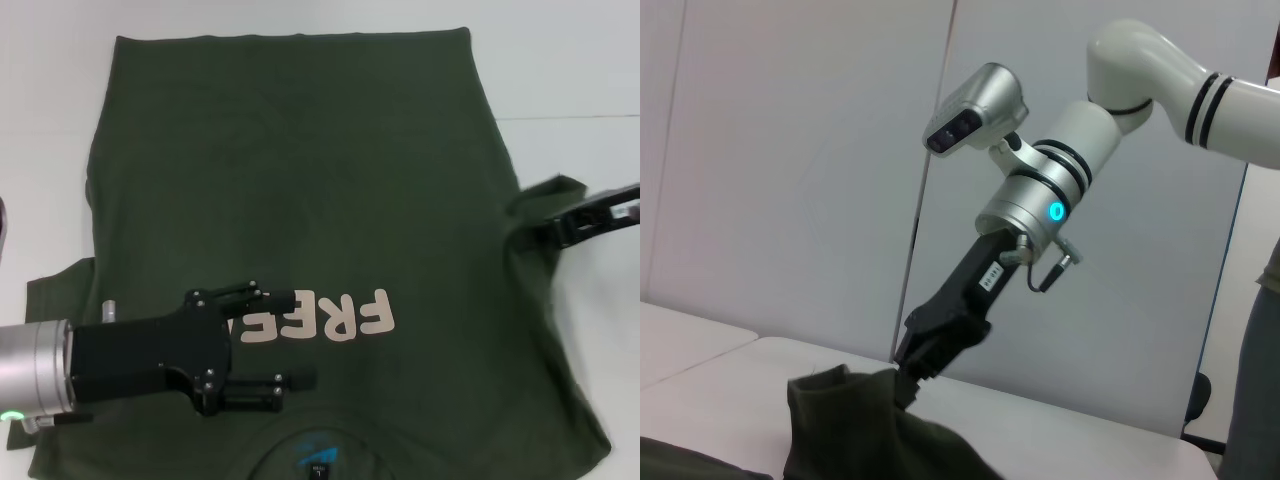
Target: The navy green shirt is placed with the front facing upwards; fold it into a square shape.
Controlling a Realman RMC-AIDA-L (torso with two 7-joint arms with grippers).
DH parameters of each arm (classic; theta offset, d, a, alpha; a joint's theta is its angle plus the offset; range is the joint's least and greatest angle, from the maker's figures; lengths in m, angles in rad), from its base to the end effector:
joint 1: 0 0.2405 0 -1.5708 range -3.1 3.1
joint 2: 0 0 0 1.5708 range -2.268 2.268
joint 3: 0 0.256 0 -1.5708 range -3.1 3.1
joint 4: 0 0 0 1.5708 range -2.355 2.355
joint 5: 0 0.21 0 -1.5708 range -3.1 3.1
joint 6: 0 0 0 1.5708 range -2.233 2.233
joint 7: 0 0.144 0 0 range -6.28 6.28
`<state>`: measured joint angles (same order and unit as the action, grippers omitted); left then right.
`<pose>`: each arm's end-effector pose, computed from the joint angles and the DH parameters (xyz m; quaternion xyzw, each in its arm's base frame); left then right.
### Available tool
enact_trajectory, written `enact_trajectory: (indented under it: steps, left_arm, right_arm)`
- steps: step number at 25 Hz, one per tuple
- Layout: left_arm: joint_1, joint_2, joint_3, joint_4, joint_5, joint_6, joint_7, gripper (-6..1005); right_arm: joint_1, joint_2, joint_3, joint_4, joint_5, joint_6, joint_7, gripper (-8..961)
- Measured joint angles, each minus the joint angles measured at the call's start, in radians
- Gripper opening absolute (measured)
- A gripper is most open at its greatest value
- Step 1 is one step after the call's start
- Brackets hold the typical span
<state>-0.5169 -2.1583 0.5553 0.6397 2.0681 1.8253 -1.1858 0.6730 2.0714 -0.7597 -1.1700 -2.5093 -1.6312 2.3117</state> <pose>-0.2398 0.2866 -0.0188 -0.9352 -0.1289 -0.3262 0.0491 0.2204 0.3778 0.0665 -0.8868 0.4261 0.0116 0.1783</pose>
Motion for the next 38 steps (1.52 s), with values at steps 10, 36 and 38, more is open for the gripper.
enact_trajectory:
  steps: [10, 36, 38]
  left_arm:
    - [0.003, 0.003, 0.0, 0.0, -0.005, -0.003, 0.0, 874]
    - [0.001, 0.003, 0.0, 0.0, -0.005, -0.024, 0.008, 874]
    - [0.002, 0.003, 0.0, 0.0, -0.005, -0.025, 0.008, 874]
  right_arm:
    - [0.008, 0.013, -0.063, 0.151, 0.14, 0.041, -0.114, 1]
    - [0.08, 0.015, -0.119, 0.381, 0.137, 0.253, -0.135, 3]
    - [0.084, 0.013, -0.118, 0.388, 0.136, 0.266, -0.13, 38]
